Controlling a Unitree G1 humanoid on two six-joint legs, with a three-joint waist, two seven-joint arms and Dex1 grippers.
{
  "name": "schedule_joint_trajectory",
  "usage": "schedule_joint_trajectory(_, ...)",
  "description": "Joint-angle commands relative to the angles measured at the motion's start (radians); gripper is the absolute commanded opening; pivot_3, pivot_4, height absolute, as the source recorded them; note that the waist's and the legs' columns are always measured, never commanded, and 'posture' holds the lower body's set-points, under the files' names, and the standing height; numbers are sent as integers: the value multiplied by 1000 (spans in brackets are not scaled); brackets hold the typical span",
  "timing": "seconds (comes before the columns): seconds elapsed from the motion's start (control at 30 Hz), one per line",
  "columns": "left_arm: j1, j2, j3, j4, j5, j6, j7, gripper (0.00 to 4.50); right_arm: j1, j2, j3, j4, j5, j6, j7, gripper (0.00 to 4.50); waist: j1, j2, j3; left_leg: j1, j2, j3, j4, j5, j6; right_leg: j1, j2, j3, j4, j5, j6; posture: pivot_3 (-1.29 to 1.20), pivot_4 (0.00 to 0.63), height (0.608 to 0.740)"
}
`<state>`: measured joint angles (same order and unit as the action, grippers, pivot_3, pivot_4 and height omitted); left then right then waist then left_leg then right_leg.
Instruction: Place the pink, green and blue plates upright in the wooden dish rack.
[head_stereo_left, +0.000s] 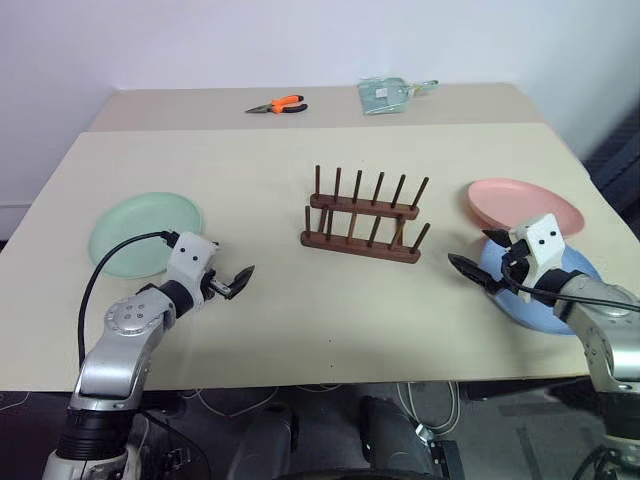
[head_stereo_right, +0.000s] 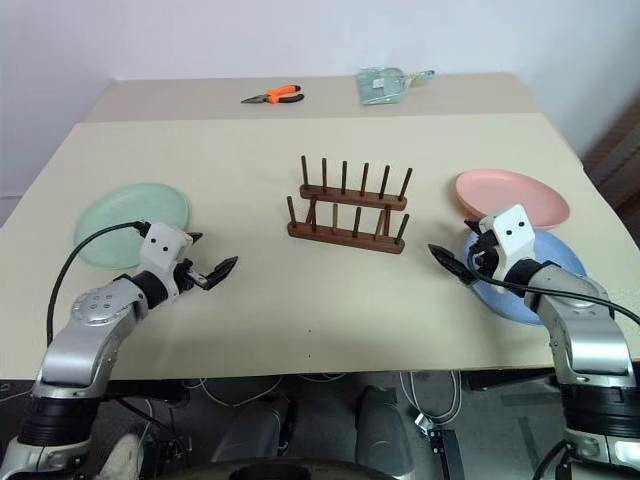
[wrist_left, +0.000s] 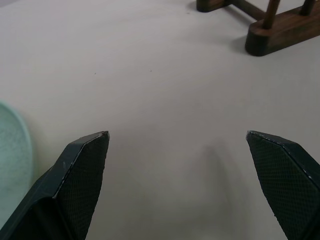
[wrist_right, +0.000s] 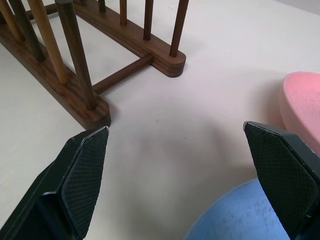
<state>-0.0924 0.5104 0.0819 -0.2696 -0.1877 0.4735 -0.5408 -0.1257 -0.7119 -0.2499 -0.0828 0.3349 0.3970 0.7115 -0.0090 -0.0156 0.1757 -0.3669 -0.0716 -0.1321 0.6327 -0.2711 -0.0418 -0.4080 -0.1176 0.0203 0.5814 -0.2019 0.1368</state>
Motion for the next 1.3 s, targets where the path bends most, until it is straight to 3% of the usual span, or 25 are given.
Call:
schedule_joint_trajectory(0.03, -4, -9, -9, -13, -1, -20, 5, 4500, -31, 5, -4, -1, -4, -30, -4, 4420, 0, 0, 0, 0, 0, 0, 0, 0, 0, 0, 0, 0, 0, 0, 0, 0, 150, 740)
schedule_joint_trajectory(0.23, -24, -23, -46, 26, -6, -49, -25, 4500, -49, 0, 3, 1, 13, -7, 20, 4420, -1, 0, 0, 0, 0, 0, 0, 0, 0, 0, 0, 0, 0, 0, 0, 0, 150, 740)
schedule_joint_trajectory(0.37, -120, -30, -101, 160, -9, -93, -107, 4500, -28, 8, 9, -55, 12, 9, 8, 4420, 5, 0, 0, 0, 0, 0, 0, 0, 0, 0, 0, 0, 0, 1, -2, 0, 150, 740)
schedule_joint_trajectory(0.6, -494, -74, -307, 705, 99, -316, -382, 4500, 101, 55, 6, -244, 28, 54, -51, 4420, 26, 0, 0, -2, -1, 0, 2, 0, 0, 0, 0, -1, 0, 3, 0, 0, 150, 740)
schedule_joint_trajectory(0.73, -730, -195, -325, 1100, 145, -452, -423, 4500, 208, 96, -9, -348, 16, 61, -119, 4420, 38, 0, -1, -5, -2, -1, 6, -1, 1, 0, 0, -2, -1, 3, 1, 0, 150, 740)
schedule_joint_trajectory(0.83, -817, -241, -328, 1270, 184, -543, -455, 4500, 266, 116, -16, -421, 13, 76, -161, 4420, 37, 0, -1, -6, -2, -1, 10, -2, 4, 0, 0, -2, -1, 1, 5, 0, 150, 740)
schedule_joint_trajectory(0.93, -865, -279, -311, 1356, 188, -583, -485, 3692, 306, 128, -33, -458, 8, 81, -193, 4500, 38, 0, -1, -6, -2, -1, 11, -3, 4, 0, 0, -2, -1, 1, 5, 0, 150, 740)
schedule_joint_trajectory(1.13, -862, -290, -288, 1354, 185, -605, -556, 785, 313, 106, -57, -463, 15, 86, -191, 4500, 37, 0, -1, -6, -2, -1, 13, -3, 5, 1, 0, -2, 0, 2, 7, 0, 150, 740)
schedule_joint_trajectory(1.3, -689, -238, -293, 1016, 130, -520, -654, 778, 285, 44, -80, -415, 20, 82, -137, 4500, 20, 0, -1, -6, -2, -1, 12, -3, 5, 1, 0, -2, 0, 2, 7, 0, 150, 740)
